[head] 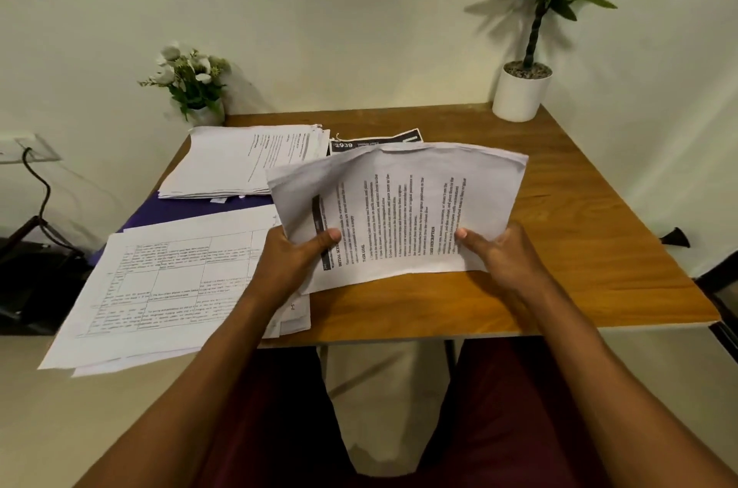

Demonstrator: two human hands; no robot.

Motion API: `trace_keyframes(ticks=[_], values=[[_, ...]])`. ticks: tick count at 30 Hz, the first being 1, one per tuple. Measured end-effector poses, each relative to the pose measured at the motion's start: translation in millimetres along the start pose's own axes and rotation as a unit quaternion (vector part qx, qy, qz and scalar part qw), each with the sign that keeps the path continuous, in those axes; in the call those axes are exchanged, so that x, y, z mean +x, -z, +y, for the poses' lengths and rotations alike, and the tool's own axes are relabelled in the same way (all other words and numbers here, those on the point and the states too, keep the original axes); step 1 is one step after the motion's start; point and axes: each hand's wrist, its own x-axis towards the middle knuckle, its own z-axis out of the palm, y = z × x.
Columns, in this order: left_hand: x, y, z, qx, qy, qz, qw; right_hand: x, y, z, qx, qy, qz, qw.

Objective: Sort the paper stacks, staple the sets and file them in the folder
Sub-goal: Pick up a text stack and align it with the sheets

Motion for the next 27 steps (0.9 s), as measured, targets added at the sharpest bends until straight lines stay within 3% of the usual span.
trace_keyframes(ticks=[4, 7, 9, 12, 14, 19, 24, 27], values=[[4, -2, -1, 0.015, 0.005, 0.024, 1.000, -1, -3, 9, 0.007, -0.014, 0.022, 1.000], [9, -9, 4, -0.017, 0.003, 0.066, 0.998, 1, -9, 6, 0.041, -0.009, 0.129, 0.991], [9, -19, 6, -0.069, 0.019, 0.089, 0.993, 4, -19, 6, 0.123, -0.004, 0.187, 0.975], [6, -37, 4, -0.155, 0.056, 0.110, 0.980, 9, -38, 2, 0.352, -0.041, 0.148, 0.923], [0, -51, 1, -0.203, 0.089, 0.115, 0.968, 12, -56, -6, 0.423, -0.076, 0.091, 0.898], [-11, -72, -6, -0.240, 0.125, 0.082, 0.959, 19, -83, -17, 0.411, -0.090, 0.071, 0.904], [-2, -43, 2, -0.222, 0.131, 0.084, 0.963, 23, -62, -18, 0.345, -0.046, 0.076, 0.935], [14, -11, 17, -0.092, 0.101, 0.075, 0.988, 25, -42, -19, 0.241, -0.003, 0.070, 0.968]])
